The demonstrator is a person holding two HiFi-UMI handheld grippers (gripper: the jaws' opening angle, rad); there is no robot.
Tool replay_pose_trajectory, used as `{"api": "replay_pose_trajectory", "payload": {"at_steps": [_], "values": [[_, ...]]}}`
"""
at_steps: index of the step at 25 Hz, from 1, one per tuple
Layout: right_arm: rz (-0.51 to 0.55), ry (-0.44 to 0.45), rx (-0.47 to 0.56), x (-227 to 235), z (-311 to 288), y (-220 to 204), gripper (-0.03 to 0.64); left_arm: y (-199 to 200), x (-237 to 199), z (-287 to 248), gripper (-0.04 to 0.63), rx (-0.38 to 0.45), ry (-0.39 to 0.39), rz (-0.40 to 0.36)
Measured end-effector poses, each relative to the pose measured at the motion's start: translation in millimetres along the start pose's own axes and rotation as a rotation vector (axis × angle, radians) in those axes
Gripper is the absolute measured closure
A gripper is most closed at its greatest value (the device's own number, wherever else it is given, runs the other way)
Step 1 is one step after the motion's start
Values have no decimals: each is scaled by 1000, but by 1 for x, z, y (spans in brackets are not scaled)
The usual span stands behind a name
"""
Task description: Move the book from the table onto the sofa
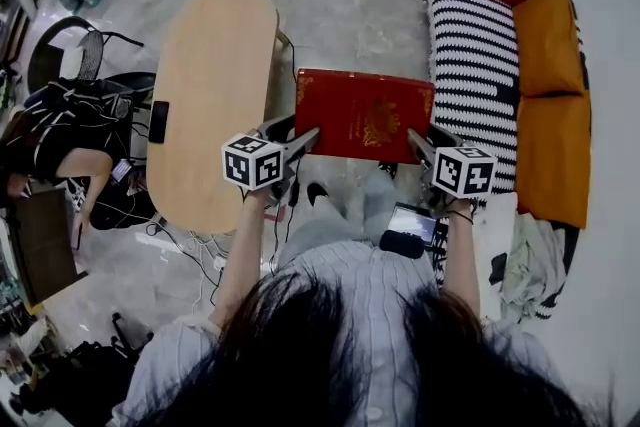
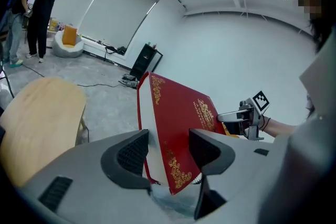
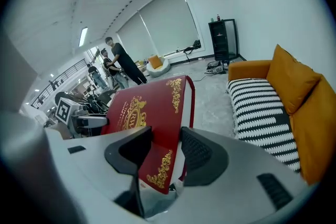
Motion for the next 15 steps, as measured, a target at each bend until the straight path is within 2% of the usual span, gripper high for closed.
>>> {"api": "replay_pose_trajectory", "payload": {"at_steps": [11, 15], "values": [[-83, -6, 24, 129, 29, 37, 428, 57, 58, -114, 348, -54, -28, -39], [-79, -20, 39, 175, 44, 47, 428, 73, 80, -159, 350, -76, -44, -70]]}}
Point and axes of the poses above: the fingertips, and each gripper's own axes: z backward along the fingers, x to its right, y out of its top, the point moved 3 cm from there along z, backward along the fingers, and after that the axes turned 6 degrees about -x, right-handed, at the moved point
